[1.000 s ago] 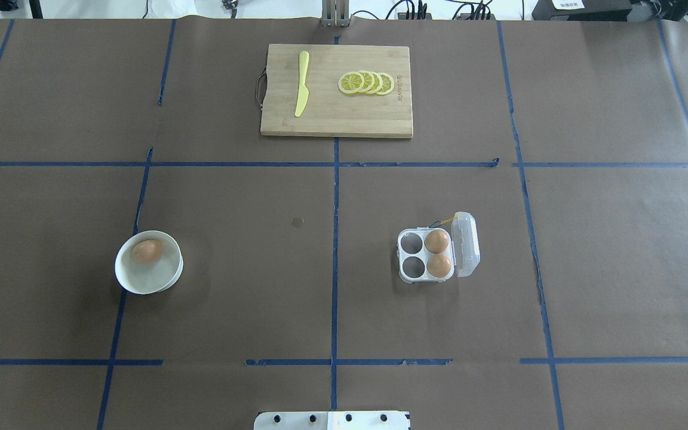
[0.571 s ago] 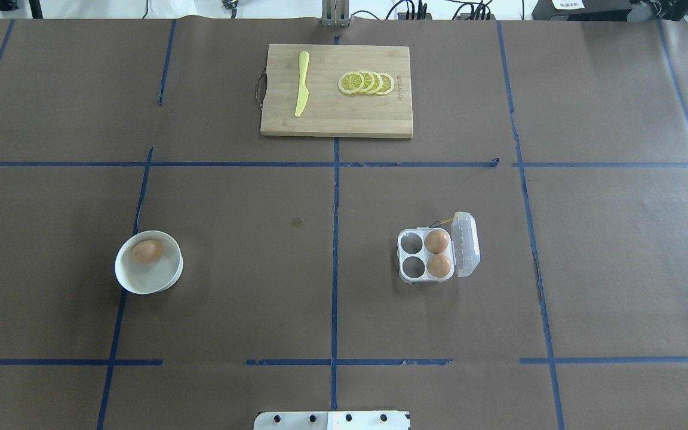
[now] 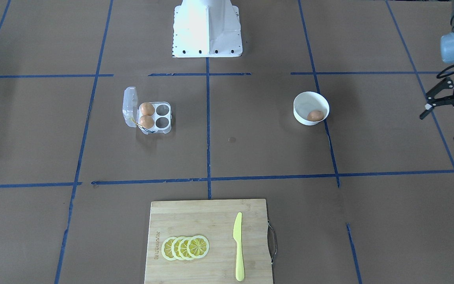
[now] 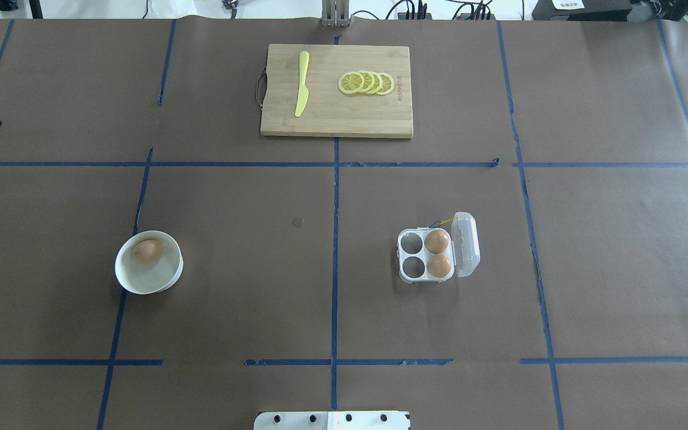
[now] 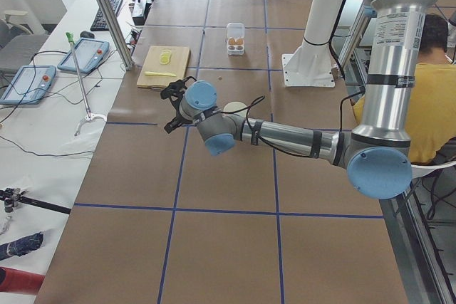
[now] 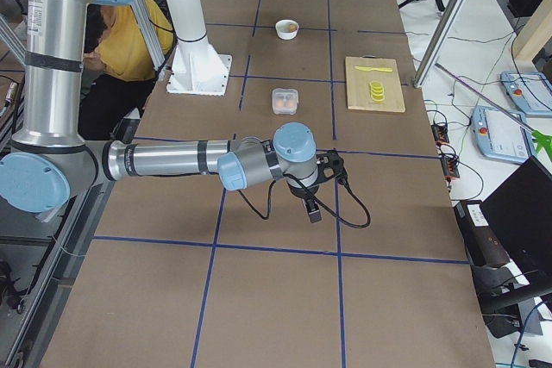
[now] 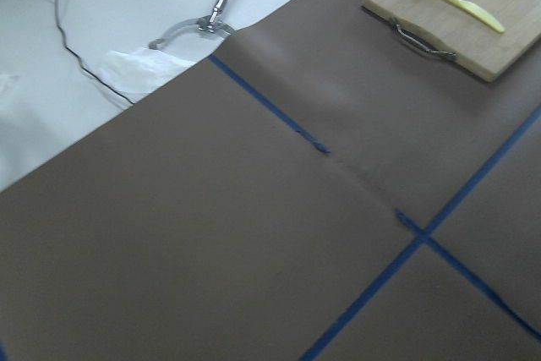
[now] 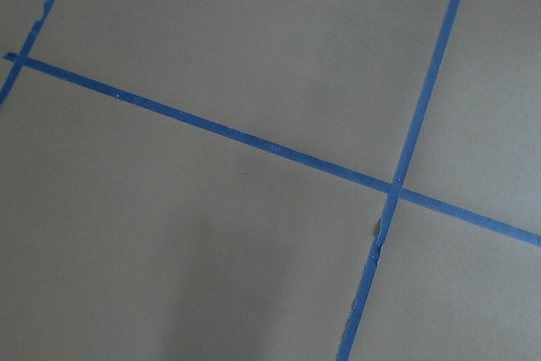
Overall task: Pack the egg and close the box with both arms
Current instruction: 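Move the left gripper down into the white bowl toward the egg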
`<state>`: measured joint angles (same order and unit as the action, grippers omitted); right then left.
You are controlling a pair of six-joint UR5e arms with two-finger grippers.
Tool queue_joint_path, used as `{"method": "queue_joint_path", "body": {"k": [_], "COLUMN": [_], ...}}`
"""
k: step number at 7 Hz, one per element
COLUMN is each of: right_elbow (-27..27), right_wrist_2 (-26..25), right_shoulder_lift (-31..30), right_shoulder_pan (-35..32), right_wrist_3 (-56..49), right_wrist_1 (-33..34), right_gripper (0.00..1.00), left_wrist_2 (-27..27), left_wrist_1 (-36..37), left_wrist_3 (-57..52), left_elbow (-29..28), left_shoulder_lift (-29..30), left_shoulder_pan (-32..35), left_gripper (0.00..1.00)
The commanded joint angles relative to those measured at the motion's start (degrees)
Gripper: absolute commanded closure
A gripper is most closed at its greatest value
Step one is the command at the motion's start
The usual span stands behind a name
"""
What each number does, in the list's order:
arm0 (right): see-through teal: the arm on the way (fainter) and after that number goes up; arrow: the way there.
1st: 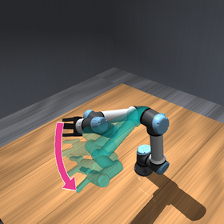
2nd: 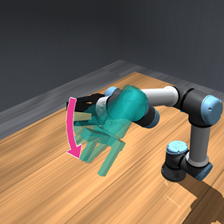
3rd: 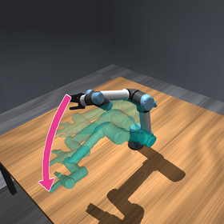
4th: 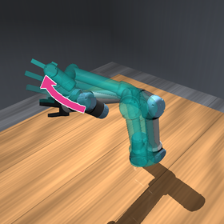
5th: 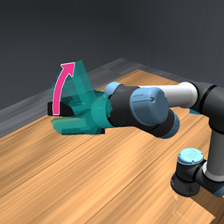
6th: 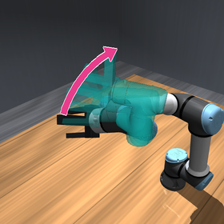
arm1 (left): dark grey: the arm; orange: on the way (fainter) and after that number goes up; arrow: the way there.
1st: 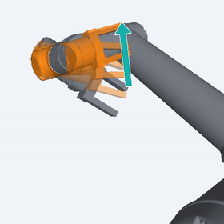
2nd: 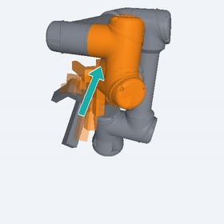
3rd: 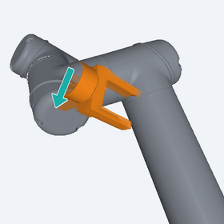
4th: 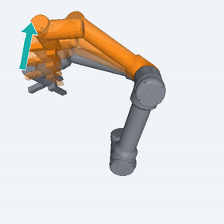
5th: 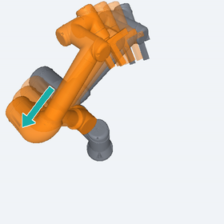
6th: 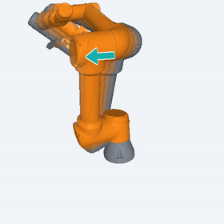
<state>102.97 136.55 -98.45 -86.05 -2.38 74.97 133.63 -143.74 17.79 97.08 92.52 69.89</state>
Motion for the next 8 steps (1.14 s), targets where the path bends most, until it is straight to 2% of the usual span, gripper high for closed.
{"method": "queue_joint_path", "body": {"k": [1, 2, 3, 4, 6, 8], "right_elbow": [0.12, 0.12, 0.04, 0.03, 0.04, -0.23], "right_wrist_2": [0.21, 0.21, 0.21, 0.21, 0.21, 0.21], "right_shoulder_lift": [-0.51, -0.86, -0.95, -1.21, -1.39, -1.39], "right_shoulder_pan": [0.0, 0.0, 0.0, 0.0, 0.0, 0.0], "right_wrist_3": [0.0, 0.0, 0.0, 0.0, 0.0, 0.0], "right_wrist_1": [0.0, 0.0, -0.09, 0.0, 0.0, 0.0], "right_gripper": [0.0, 0.0, 0.0, 0.0, 0.0, 0.0], "left_wrist_2": [-11.49, -14.77, -15.68, -17.25, -25.14, -28.76], "left_wrist_1": [-0.05, -0.05, -0.05, -0.05, -0.05, 0.04], "left_wrist_3": [10.99, 13.3, 13.32, 13.32, 13.41, 13.41], "left_elbow": [6.08, 7.32, 8.55, 8.65, 8.39, 7.69], "left_shoulder_lift": [-1.81, -1.73, -1.9, -2.51, -3.83, -3.92], "left_shoulder_pan": [-13.83, -18.17, -20.74, -23.72, -30.49, -35.15], "left_gripper": [0.0, 0.0, 0.05, 0.19, 0.17, 0.13]}}
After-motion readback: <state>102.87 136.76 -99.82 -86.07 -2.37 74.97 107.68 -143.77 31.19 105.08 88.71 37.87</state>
